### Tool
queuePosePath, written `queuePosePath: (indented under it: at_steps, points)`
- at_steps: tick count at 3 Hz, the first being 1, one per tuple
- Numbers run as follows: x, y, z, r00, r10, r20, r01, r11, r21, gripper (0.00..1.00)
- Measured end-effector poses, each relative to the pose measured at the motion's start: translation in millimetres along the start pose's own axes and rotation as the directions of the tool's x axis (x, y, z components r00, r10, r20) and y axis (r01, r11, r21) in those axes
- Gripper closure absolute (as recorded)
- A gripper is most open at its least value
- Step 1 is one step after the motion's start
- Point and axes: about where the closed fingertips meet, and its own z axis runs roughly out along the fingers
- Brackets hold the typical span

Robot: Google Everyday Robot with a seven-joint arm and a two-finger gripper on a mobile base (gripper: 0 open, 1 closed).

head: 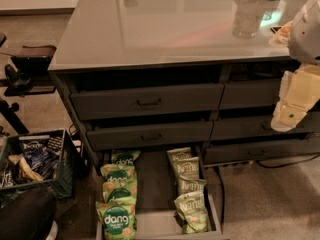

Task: Pick green rice chip bag from bottom drawer and place on counter

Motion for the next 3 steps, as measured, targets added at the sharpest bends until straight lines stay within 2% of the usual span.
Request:
queuePosePath:
  at_steps: [1, 2, 3]
  points:
    - [-0.1, 0.0, 0.5, 1.0, 0.002, 0.004, -0.002, 1.0, 0.001, 0.0]
    - [8.4, 12.6, 40.3, 0.999, 0.036, 0.018, -0.035, 0.9986, -0.04, 0.0]
    - [16.0, 38.9, 124.1, 0.995, 0.089, 0.044, -0.083, 0.9898, -0.116, 0.0]
